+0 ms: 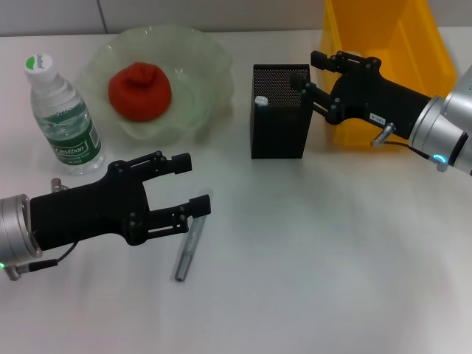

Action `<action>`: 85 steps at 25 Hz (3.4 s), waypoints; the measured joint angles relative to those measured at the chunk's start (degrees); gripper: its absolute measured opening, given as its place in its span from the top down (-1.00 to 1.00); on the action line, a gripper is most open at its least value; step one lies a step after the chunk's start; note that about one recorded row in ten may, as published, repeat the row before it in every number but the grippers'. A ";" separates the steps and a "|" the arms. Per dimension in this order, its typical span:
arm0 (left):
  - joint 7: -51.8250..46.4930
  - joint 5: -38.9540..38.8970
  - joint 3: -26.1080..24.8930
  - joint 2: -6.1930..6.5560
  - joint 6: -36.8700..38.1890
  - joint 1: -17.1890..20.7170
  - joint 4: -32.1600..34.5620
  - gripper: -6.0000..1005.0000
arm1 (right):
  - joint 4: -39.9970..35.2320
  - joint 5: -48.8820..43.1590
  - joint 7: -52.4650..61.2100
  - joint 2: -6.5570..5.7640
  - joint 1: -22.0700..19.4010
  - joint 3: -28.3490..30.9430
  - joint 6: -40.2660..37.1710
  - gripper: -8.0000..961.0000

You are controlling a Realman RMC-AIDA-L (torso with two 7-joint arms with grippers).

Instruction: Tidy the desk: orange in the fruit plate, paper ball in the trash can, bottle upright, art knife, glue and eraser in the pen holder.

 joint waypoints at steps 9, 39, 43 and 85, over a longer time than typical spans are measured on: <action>0.01 0.00 -0.02 0.00 -0.07 0.00 0.00 -0.35 | 0.00 0.06 1.78 -0.23 -2.31 0.45 -8.86 0.00; -50.79 13.06 7.50 0.04 -2.05 -7.88 32.42 -0.34 | 3.14 -17.43 8.08 -0.29 -12.77 5.78 -26.74 -0.36; -63.44 20.83 13.64 0.03 -1.60 -9.02 45.93 -0.34 | 3.54 -17.49 8.06 -0.38 -12.89 5.97 -26.38 -0.36; -87.13 41.49 42.24 -0.61 -21.41 -16.96 33.85 -0.32 | 6.33 -17.61 2.63 -0.29 -13.09 5.98 -24.43 -0.36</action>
